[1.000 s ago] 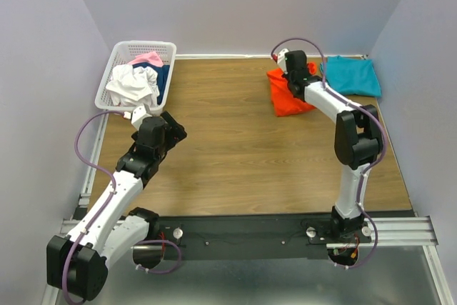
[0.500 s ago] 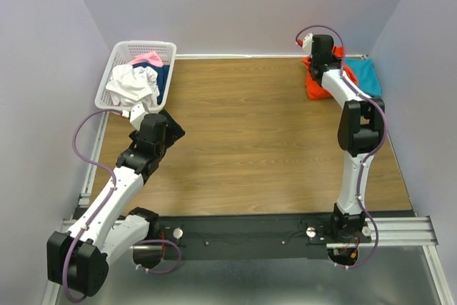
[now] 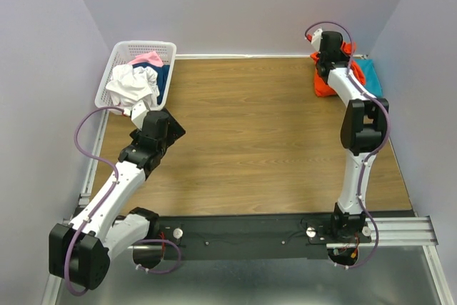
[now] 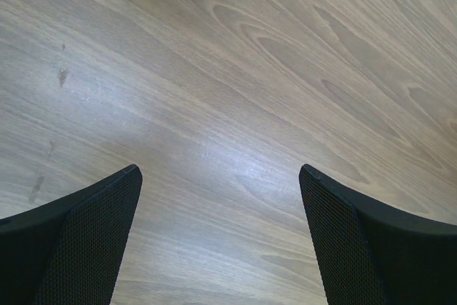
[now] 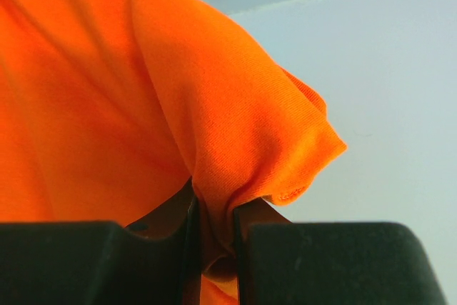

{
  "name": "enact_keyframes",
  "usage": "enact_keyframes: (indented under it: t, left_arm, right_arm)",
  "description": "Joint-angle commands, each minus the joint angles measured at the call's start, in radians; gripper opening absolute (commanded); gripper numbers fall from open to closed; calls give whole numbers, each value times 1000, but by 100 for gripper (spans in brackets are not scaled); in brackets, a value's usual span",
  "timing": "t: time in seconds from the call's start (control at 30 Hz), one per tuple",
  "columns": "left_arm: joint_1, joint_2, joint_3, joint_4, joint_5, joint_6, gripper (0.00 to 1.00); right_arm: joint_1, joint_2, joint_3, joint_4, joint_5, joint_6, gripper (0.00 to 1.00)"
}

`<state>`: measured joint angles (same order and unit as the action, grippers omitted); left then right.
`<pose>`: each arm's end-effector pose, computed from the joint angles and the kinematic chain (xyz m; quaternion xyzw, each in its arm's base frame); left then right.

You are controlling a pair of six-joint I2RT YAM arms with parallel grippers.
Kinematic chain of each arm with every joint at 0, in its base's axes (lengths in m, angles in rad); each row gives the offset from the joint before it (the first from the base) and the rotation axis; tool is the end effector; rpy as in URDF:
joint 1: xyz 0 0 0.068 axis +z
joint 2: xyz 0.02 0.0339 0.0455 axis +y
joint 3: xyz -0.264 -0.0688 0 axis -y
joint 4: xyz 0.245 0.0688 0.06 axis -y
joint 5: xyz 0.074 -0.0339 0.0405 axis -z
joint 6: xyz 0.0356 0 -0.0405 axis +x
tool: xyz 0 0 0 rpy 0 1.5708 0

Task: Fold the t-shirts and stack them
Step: Neatly place the folded tshirt to the corner

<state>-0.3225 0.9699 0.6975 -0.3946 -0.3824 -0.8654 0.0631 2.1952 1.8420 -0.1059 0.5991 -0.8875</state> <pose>0.2005 -0.0530 0.2569 -0.3168 0.8286 -0.0982 0.4510 0.5179 0.0126 0.2534 -0.2330 0.7929 -0.4317 0.3615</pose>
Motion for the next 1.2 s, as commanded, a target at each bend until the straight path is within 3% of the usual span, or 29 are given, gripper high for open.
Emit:
enact_keyframes:
  t: [0.0, 0.47, 1.17]
  left_arm:
    - [3, 4, 28, -10, -53, -17, 98]
    - [5, -13, 23, 14, -79, -11, 98]
    - [5, 102, 45, 43, -81, -6, 98]
  right_arm:
    - [-9, -84, 19, 52, 19, 13, 1]
    - [-8, -189, -50, 51, -33, 18, 1]
    - [-97, 30, 91, 51, -76, 48, 1]
